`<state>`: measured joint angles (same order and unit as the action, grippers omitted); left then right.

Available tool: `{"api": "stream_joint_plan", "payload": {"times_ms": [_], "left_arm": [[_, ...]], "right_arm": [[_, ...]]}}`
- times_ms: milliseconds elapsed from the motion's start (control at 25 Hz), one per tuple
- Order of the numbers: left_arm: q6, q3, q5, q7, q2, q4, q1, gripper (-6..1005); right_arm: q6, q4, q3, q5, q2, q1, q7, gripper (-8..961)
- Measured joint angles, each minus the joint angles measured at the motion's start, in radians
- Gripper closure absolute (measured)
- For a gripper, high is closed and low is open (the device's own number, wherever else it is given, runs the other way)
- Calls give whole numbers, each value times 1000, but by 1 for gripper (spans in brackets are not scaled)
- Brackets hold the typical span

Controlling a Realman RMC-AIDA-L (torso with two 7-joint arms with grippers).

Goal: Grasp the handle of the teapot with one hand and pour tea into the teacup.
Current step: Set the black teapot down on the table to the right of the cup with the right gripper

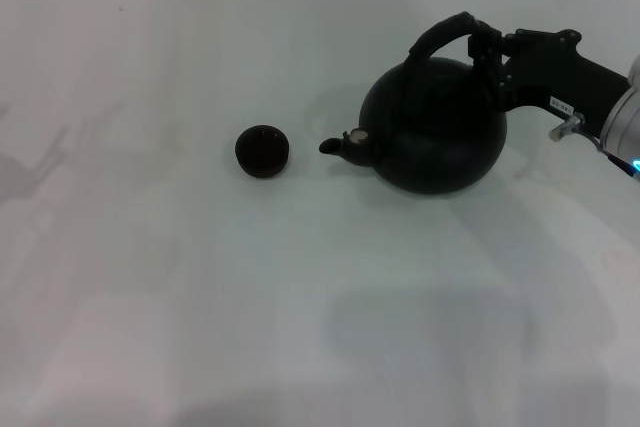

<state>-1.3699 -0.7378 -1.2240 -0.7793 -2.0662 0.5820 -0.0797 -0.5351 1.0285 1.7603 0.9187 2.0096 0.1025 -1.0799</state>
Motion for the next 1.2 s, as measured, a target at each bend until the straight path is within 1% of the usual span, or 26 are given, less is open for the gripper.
{"api": "stream_joint_plan", "payload": {"times_ms": [320,760,960,1200], "left_arm": [[0,0,0,0,0,7,0,124],[-1,0,0,0,0,22,0,125],[-4,0,0,-4,1,38,0,125],[-5,0,1,-7,2,49,-2,124]], "right_arm": [[-10,-4,-1,2,-3,2,-1,837],[-98,-4,-43,4,-7,-11,-4,835],[-104,-18,-43,6,-8,-12,-2,723],[-104,-33,-43,10,-9,-12,-1,715]]}}
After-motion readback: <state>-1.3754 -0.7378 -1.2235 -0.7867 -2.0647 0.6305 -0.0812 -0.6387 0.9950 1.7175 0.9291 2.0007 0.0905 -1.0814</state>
